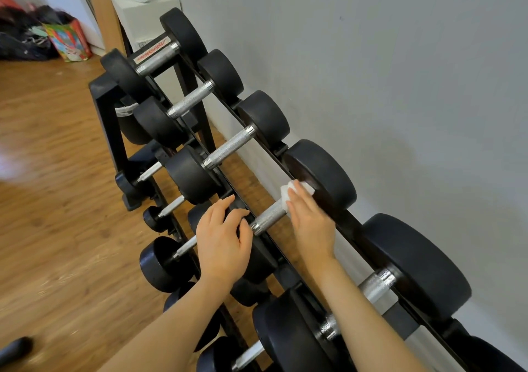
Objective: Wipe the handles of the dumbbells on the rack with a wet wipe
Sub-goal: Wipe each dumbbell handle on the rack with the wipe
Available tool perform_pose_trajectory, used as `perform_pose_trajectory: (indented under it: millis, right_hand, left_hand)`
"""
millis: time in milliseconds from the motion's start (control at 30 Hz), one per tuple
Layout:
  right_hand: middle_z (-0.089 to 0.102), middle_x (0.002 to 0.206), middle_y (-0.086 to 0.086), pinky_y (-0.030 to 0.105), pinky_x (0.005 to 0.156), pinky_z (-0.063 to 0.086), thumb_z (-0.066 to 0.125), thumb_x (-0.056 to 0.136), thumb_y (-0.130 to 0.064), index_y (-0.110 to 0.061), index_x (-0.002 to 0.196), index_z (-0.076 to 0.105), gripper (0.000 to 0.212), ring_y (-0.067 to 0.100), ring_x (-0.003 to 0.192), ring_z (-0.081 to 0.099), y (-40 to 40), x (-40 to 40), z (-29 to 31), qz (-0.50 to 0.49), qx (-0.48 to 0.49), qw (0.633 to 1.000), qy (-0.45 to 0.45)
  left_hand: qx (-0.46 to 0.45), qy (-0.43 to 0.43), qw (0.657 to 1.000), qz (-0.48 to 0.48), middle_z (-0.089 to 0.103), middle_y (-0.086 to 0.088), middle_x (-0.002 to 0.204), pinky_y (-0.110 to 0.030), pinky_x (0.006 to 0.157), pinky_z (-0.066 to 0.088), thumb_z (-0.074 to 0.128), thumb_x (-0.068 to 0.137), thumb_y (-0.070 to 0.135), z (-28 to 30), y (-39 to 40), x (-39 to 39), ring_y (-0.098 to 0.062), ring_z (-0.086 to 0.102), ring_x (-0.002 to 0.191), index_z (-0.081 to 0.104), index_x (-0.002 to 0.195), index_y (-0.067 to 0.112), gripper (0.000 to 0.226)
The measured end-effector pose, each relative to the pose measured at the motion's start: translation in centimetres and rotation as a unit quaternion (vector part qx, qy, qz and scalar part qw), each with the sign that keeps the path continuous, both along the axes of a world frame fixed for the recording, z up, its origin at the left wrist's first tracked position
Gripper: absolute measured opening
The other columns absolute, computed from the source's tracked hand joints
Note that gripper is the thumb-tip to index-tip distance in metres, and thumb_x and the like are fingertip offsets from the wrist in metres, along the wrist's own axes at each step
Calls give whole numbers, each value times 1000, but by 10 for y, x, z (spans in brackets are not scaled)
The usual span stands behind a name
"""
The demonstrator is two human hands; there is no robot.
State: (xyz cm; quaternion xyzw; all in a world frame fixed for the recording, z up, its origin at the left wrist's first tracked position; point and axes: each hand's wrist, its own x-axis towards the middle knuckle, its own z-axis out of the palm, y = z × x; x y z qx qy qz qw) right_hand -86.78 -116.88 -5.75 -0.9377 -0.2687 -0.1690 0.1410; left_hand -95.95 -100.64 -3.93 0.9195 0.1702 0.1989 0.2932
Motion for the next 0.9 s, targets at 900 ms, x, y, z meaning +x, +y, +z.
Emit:
perform_pose_trajectory:
  millis: [900]
  right_hand:
    - [51, 142, 9, 29, 70, 60, 72, 84, -19, -9, 129, 59, 48, 23, 103, 67, 5, -11, -4, 21, 35, 999, -3]
  left_hand:
    - [-11, 23, 999, 45, 50, -3, 145, -37, 112, 30, 30, 96, 44, 5, -12, -9, -21, 43, 136, 55, 138, 16, 56]
